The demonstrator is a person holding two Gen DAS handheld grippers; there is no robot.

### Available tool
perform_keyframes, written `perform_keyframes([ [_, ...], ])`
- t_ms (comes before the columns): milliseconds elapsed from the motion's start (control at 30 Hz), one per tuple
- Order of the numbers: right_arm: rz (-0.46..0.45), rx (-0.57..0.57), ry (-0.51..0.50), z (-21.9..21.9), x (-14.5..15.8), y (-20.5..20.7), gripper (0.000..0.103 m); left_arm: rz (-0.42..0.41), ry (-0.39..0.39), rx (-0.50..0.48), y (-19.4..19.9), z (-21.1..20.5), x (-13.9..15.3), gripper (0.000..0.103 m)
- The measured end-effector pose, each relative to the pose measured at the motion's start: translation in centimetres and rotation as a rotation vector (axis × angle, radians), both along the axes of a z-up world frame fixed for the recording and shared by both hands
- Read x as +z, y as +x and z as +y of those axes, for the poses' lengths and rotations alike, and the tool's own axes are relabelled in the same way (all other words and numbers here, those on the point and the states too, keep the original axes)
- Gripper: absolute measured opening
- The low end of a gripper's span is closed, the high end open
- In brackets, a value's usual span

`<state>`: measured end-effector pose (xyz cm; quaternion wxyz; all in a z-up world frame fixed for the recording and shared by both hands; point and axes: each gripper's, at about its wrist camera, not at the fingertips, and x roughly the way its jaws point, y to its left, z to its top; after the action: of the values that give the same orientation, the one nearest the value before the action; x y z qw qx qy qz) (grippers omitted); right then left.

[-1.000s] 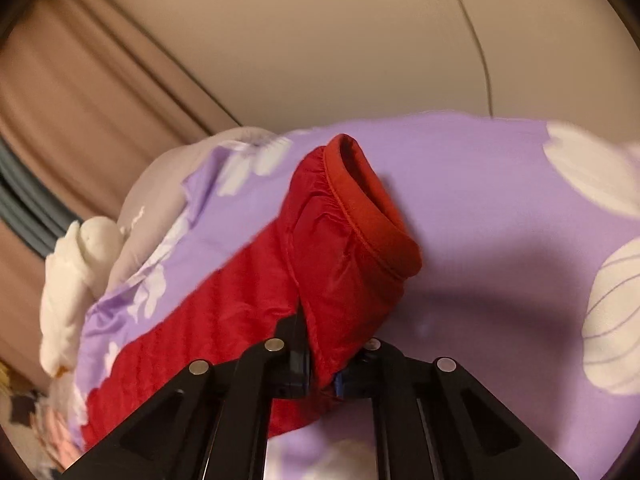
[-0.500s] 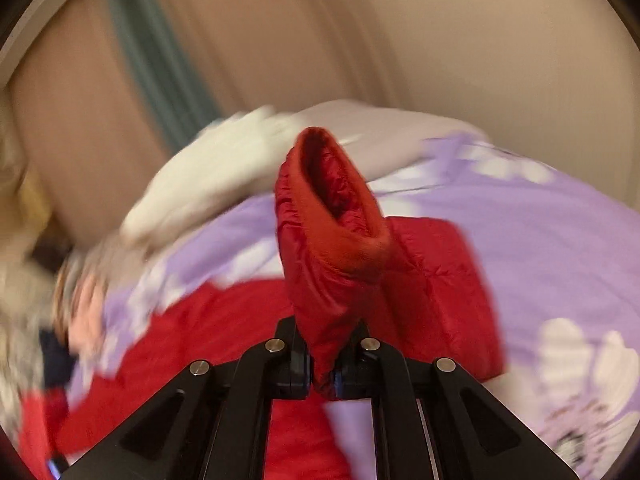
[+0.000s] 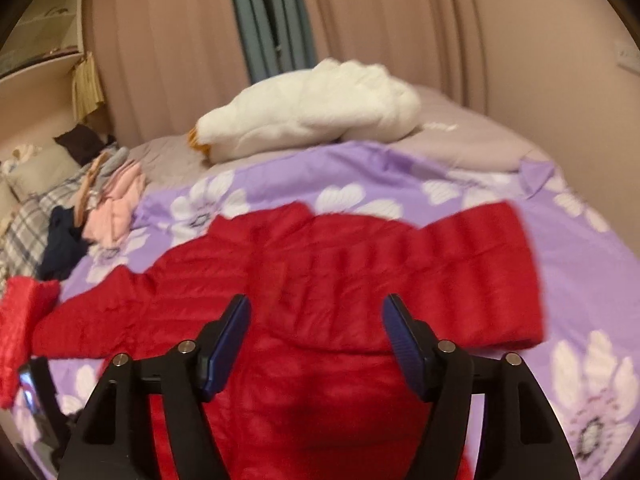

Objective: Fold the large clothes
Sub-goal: 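Close the left tool on the other sleeve cuff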

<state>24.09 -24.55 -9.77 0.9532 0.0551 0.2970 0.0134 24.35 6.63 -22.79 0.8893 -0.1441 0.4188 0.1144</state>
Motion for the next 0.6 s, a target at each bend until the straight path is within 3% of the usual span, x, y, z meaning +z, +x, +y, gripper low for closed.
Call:
perform_keyframes([
  [100, -0.013, -0.042, -0.004, -1.2, 0.1, -0.4, 0.08, 0.001, -0.022, 0.005, -0.3, 0.1, 0.2, 0.085],
  [200, -0.009, -0.085, 0.051, -3.6, 0.1, -1.1, 0.08, -0.041, -0.119, 0.002, -1.0, 0.4, 1.3, 0.084],
  [267, 0.004, -0.124, 0.054, -5.3, -0.3, -1.6, 0.08, -0.072, -0.13, -0.01, -1.3, 0.0, 2.2, 0.084],
  [433, 0.067, -0.298, -0.123, -9.0, -2.6, -1.8, 0.08, -0.127, -0.052, -0.034, -1.5, -2.8, 4.1, 0.085],
  [600, 0.127, -0.376, -0.135, -12.7, -4.3, -1.7, 0.08, -0.123, 0.009, -0.074, 1.2, -6.9, 5.1, 0.086],
])
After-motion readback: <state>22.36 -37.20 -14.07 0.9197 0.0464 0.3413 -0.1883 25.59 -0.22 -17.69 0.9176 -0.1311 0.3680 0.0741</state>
